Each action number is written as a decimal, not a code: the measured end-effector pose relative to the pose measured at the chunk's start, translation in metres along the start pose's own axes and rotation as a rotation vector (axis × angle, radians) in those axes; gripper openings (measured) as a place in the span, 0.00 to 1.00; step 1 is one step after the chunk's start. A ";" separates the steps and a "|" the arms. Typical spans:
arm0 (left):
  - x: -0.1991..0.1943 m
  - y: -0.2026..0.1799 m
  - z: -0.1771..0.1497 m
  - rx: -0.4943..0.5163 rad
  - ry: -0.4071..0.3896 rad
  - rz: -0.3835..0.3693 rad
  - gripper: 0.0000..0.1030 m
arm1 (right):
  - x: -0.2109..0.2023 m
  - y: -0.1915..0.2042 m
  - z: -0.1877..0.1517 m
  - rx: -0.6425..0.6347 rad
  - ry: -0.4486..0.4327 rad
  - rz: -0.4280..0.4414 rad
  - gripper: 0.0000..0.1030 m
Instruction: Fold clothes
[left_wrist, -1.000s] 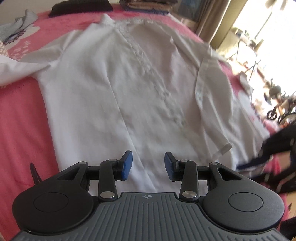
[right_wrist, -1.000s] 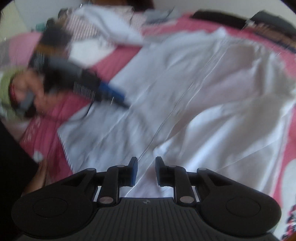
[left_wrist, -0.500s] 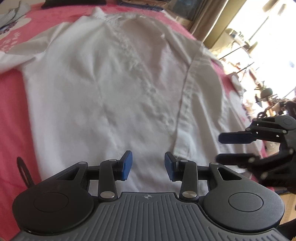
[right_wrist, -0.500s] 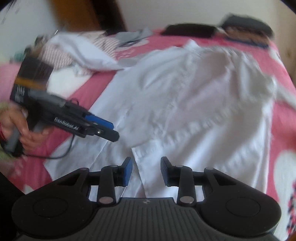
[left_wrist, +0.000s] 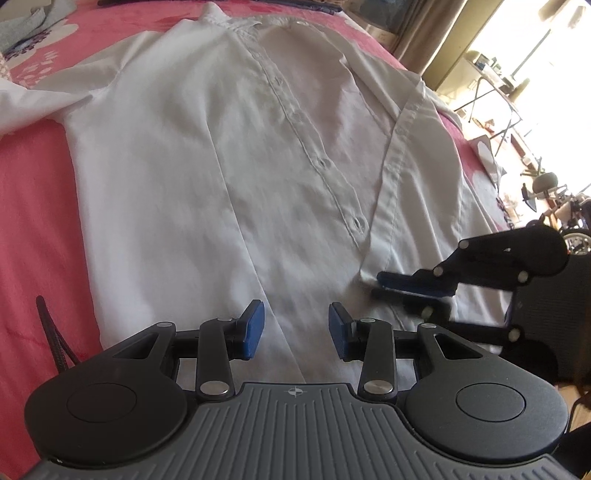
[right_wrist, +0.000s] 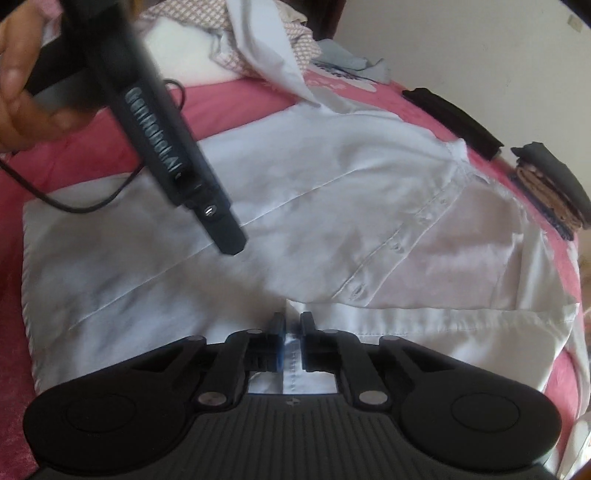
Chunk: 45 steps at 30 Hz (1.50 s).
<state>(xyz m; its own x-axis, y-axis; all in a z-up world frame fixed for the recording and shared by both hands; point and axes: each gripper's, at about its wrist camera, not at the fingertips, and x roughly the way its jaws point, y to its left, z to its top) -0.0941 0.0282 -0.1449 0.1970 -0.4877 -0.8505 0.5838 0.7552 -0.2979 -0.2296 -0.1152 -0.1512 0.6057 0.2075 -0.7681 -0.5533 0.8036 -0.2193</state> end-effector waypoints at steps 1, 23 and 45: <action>0.001 0.000 0.000 0.003 0.001 -0.001 0.37 | -0.002 -0.002 0.000 0.011 -0.004 0.000 0.02; 0.003 0.003 -0.005 0.052 0.002 -0.009 0.37 | -0.071 0.020 -0.023 -0.194 0.096 0.509 0.01; 0.013 -0.077 -0.030 0.397 0.041 -0.271 0.37 | -0.077 0.010 -0.052 0.042 0.203 0.340 0.10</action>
<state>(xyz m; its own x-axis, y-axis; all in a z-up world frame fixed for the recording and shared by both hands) -0.1598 -0.0228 -0.1459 -0.0299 -0.6202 -0.7839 0.8672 0.3739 -0.3289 -0.3113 -0.1521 -0.1254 0.2643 0.3542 -0.8970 -0.6764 0.7310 0.0894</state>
